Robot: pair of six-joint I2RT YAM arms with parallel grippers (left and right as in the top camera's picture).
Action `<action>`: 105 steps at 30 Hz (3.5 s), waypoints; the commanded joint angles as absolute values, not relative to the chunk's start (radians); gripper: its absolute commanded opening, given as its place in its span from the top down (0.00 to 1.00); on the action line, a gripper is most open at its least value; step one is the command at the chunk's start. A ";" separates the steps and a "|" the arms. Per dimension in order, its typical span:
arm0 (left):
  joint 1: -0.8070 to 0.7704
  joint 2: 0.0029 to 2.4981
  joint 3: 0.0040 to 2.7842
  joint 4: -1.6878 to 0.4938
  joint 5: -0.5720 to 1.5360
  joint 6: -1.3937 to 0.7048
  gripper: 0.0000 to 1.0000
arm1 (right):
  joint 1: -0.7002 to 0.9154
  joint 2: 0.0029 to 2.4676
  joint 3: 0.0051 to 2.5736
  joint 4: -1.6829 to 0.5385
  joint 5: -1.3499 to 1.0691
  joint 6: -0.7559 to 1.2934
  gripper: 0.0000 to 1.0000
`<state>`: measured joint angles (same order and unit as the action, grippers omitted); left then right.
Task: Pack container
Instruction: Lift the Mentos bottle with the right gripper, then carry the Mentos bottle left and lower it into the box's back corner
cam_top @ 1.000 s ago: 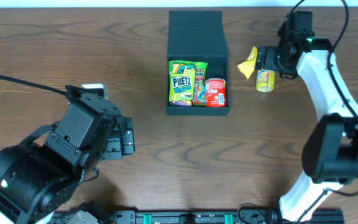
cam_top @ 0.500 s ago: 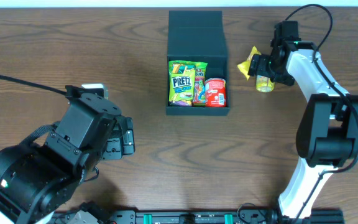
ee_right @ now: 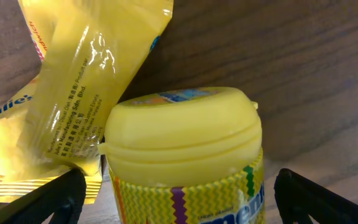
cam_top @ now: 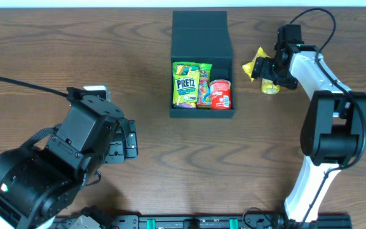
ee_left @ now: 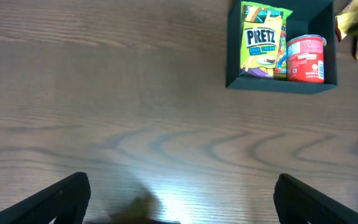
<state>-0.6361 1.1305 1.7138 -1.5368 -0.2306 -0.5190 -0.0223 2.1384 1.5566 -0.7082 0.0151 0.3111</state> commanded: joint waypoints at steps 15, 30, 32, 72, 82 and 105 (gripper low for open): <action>-0.635 1.130 1.723 -1.537 -0.227 -0.509 0.05 | -0.016 2.195 1.552 -0.702 0.048 0.325 0.21; -0.635 1.130 1.723 -1.537 -0.227 -0.509 0.05 | 0.004 2.188 1.552 -0.707 0.048 0.325 0.43; -0.635 1.130 1.723 -1.537 -0.227 -0.509 0.05 | 0.006 2.183 1.552 -0.710 0.048 0.325 0.43; -0.635 1.130 1.723 -1.537 -0.227 -0.509 0.05 | 0.111 1.898 1.552 -0.820 0.048 0.286 0.50; -0.635 1.130 1.723 -1.537 -0.227 -0.509 0.05 | 0.223 1.852 1.552 -0.830 0.044 0.221 0.50; -0.635 1.130 1.723 -1.537 -0.227 -0.509 0.05 | 0.315 1.905 1.705 -0.979 -0.136 -0.427 0.50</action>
<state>-0.6361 1.1305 1.7138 -1.5368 -0.2306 -0.5190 0.3073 1.8885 1.6306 -0.9482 -0.1085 -0.2649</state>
